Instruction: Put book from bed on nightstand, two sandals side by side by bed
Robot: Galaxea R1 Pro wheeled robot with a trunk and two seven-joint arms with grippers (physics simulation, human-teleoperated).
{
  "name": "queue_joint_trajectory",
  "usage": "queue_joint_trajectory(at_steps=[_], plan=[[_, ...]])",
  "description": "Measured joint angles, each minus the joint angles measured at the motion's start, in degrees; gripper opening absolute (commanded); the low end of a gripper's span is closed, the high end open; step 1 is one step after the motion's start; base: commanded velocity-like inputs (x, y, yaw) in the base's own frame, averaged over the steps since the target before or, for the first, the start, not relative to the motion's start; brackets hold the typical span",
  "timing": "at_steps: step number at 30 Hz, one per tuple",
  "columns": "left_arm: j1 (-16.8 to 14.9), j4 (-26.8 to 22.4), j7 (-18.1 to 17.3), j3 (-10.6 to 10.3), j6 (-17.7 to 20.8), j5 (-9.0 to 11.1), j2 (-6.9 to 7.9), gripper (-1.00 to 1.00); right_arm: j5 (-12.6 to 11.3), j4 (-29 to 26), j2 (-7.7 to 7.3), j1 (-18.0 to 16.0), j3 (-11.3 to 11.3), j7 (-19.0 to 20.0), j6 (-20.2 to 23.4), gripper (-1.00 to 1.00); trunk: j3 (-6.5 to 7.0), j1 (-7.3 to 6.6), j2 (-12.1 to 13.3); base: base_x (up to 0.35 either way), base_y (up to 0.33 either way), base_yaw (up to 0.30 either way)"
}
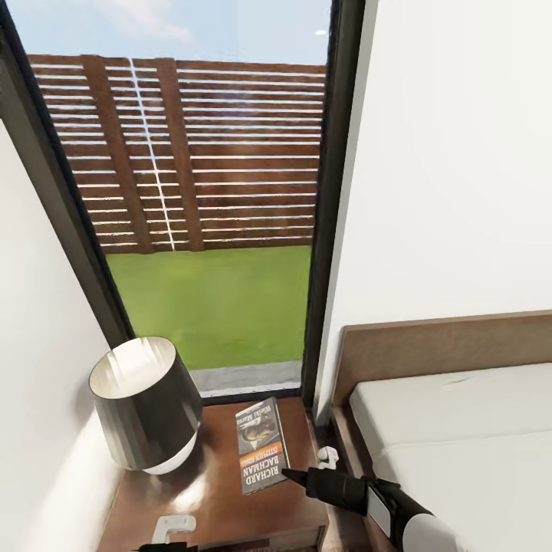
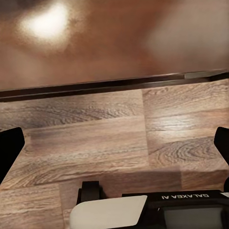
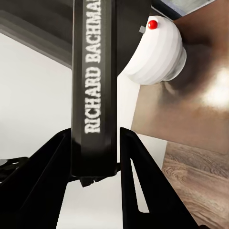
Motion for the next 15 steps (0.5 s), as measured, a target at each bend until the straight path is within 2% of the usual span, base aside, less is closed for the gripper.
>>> queue_joint_trajectory(at_steps=[15], plan=[[0.00,-0.02,0.00,-0.05,-0.05,-0.01,0.00,1.00,-0.02,-0.07,-0.07,0.01,-0.13,0.03,-0.60,-1.00,0.00,0.00,0.00,-0.003,0.000,0.000]])
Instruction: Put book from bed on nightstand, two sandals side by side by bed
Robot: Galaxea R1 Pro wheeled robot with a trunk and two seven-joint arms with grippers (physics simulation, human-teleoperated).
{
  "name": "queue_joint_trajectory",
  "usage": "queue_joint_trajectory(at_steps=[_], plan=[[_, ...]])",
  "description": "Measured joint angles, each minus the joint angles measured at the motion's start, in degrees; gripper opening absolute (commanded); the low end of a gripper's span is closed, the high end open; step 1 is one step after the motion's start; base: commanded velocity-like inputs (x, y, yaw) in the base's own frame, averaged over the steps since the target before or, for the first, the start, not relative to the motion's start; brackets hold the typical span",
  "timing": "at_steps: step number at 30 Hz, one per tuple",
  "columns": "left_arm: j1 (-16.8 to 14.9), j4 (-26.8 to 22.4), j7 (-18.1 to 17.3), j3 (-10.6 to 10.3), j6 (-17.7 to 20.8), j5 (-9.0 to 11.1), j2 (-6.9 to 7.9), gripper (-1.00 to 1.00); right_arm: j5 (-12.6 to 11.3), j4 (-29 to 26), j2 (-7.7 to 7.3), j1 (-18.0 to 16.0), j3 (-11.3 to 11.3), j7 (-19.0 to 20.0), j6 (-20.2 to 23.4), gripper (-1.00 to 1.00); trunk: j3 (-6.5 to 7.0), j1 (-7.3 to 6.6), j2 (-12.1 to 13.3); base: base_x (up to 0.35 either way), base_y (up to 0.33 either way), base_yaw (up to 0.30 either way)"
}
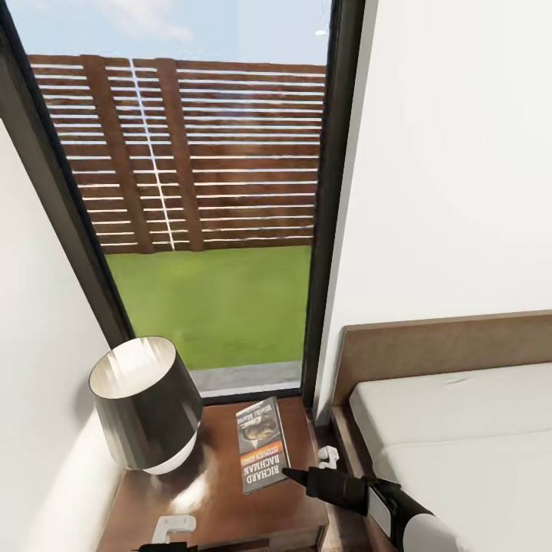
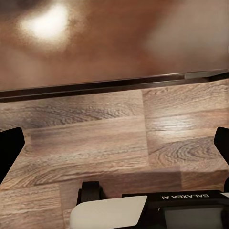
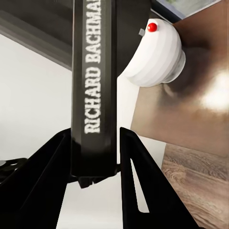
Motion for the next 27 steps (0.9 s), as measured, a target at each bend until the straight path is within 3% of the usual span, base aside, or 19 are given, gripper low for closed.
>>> queue_joint_trajectory(at_steps=[27], plan=[[0.05,-0.01,0.01,-0.03,-0.07,0.01,0.00,1.00,-0.39,0.00,-0.07,-0.02,-0.72,-0.11,0.04,-1.00,-0.02,0.00,0.00,0.000,0.000,0.008]])
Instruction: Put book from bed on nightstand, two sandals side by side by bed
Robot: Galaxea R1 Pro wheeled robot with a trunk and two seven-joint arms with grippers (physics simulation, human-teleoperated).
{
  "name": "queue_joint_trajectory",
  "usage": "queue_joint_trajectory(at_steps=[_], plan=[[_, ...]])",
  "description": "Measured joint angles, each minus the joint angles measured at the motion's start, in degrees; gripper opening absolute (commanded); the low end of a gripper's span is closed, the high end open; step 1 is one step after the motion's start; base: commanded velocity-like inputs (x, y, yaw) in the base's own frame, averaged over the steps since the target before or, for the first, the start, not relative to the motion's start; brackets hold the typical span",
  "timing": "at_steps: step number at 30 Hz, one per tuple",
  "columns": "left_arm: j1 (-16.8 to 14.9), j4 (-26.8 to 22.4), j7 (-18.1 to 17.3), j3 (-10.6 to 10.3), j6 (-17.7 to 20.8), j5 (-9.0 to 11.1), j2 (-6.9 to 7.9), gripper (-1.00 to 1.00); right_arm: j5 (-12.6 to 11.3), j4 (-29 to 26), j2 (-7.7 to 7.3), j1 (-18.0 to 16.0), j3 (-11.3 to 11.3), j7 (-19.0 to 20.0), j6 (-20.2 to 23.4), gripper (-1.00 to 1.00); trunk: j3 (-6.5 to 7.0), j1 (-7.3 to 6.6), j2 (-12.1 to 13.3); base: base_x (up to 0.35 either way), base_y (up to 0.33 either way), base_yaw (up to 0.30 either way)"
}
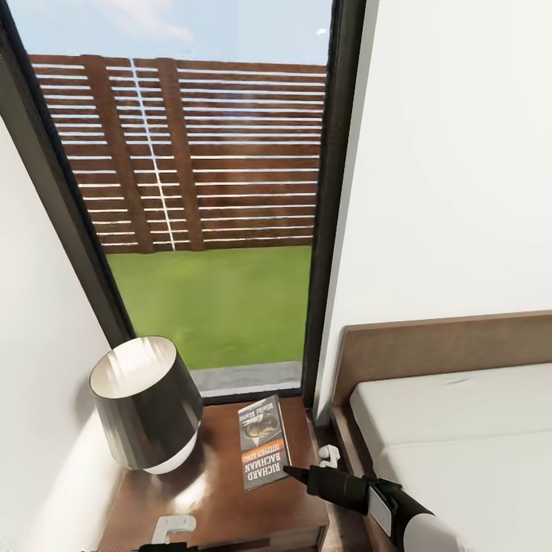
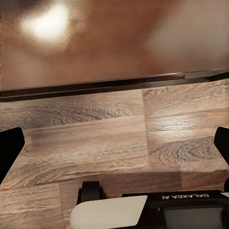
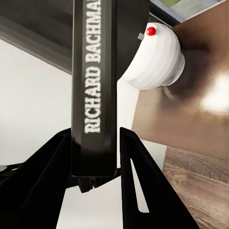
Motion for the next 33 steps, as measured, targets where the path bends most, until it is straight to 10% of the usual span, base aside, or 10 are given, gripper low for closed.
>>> queue_joint_trajectory(at_steps=[33], plan=[[0.03,-0.02,0.00,0.00,-0.02,0.01,0.00,1.00,-0.02,-0.01,-0.05,-0.01,-0.05,0.05,-0.07,-1.00,-0.39,0.00,0.00,0.000,0.000,0.065]])
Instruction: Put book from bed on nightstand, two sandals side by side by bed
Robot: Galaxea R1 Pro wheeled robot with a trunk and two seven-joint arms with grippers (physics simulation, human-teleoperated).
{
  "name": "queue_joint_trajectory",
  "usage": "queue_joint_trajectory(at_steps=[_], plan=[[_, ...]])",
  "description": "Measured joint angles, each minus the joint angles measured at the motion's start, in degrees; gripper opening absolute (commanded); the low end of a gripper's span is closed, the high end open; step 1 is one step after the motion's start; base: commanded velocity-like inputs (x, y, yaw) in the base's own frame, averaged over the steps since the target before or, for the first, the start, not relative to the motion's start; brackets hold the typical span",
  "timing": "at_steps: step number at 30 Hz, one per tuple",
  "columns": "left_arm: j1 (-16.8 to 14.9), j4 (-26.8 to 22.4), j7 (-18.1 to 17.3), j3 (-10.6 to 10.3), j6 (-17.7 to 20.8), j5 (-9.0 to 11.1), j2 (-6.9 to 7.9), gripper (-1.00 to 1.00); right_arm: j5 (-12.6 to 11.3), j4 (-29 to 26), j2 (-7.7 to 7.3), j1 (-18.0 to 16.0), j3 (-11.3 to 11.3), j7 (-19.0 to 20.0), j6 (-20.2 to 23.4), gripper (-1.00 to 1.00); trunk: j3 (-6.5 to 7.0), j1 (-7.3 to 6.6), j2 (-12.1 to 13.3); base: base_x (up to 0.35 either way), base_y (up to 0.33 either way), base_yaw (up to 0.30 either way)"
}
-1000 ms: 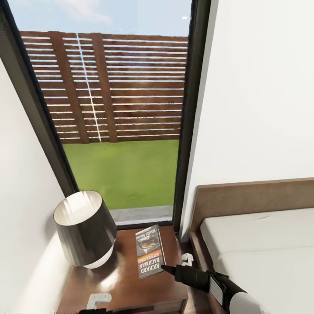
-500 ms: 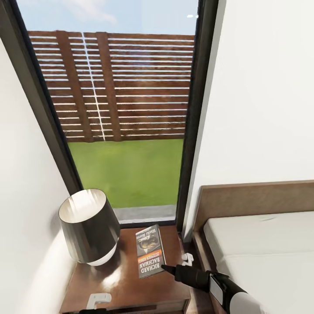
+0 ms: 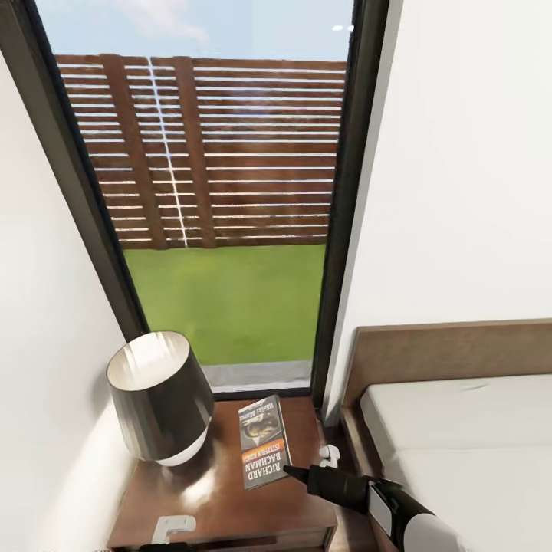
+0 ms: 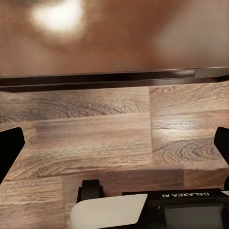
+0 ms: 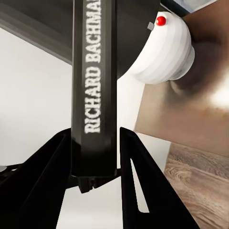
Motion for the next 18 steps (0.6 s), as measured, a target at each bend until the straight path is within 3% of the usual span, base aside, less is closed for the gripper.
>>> queue_joint_trajectory(at_steps=[18], plan=[[-0.01,0.02,0.00,-0.03,-0.44,-0.06,-0.01,1.00,0.01,-0.01,0.08,0.01,0.39,-0.03,0.05,-1.00,0.00,0.00,0.00,0.000,0.000,0.038]])
